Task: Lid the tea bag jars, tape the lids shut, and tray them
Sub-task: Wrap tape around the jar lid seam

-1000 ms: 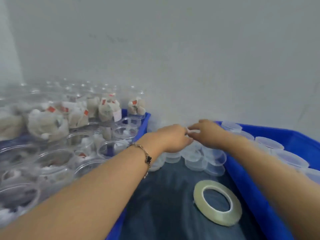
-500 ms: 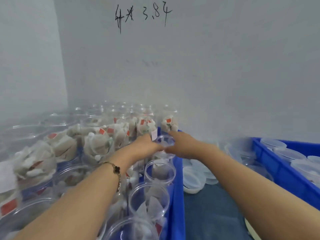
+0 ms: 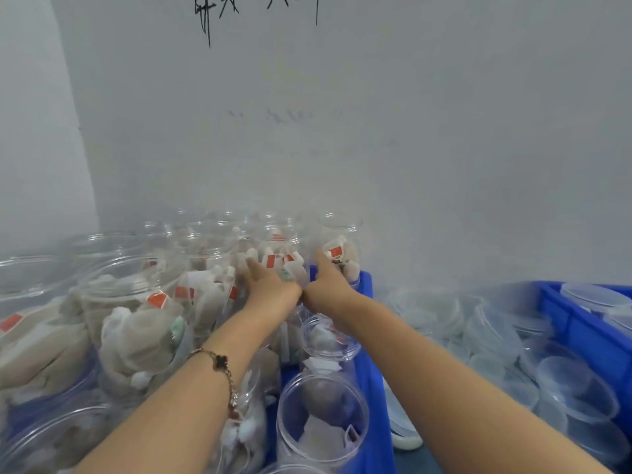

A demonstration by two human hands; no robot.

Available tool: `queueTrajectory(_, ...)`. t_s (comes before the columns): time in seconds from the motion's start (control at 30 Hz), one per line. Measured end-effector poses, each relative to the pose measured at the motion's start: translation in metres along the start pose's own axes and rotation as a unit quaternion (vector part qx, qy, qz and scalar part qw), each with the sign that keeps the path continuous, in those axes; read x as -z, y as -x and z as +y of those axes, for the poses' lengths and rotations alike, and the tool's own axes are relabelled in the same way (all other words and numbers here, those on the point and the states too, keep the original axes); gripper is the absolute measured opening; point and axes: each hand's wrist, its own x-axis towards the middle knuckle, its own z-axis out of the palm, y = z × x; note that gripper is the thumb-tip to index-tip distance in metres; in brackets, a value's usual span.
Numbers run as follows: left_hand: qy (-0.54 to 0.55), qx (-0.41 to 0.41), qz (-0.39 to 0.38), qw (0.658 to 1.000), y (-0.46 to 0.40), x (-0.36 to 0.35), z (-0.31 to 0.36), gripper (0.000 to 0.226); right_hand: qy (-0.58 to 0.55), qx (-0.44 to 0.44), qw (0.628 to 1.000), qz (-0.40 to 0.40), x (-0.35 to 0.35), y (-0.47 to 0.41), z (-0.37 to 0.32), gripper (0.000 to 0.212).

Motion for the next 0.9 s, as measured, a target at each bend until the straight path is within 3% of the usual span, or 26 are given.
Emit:
queueTrajectory(0.13,0.040,-0.012,0.020,0.999,-0.004,-0.004,0.001,0.092,-0.050,0.009,0.998,-0.025,0.002,0.000,-0.002,0.073)
queueTrajectory(0.37,0.090,-0.065,-0.003,0.994,0.041,-0.016,0.032,0.090,-0.111,0.042,0.992,0.045,0.036,0.040,-0.006,0.059)
queueTrajectory(0.5,0.084,-0.105,0.025,0.991,0.089,-0.023,0.056,0.084,-0.089,0.053,0.990,0.093,0.071,0.077,-0.012,0.065)
queueTrajectory(0.63,0.056,-0.069,0.069,0.994,0.141,-0.049,0.075,0.100,-0.132,0.039,0.982,0.129,0.096,0.131,-0.006,0.068)
queueTrajectory(0.73,0.064,-0.029,0.063,0.995,0.186,-0.075,0.078,0.094,-0.164,0.025,0.969,0.185,0.102,0.173,0.016,0.065)
queueTrajectory(0.9,0.057,0.008,0.049,0.997,0.246,-0.118,0.043,0.083,-0.215,-0.032,0.956,0.198,0.098,0.237,0.071,0.049)
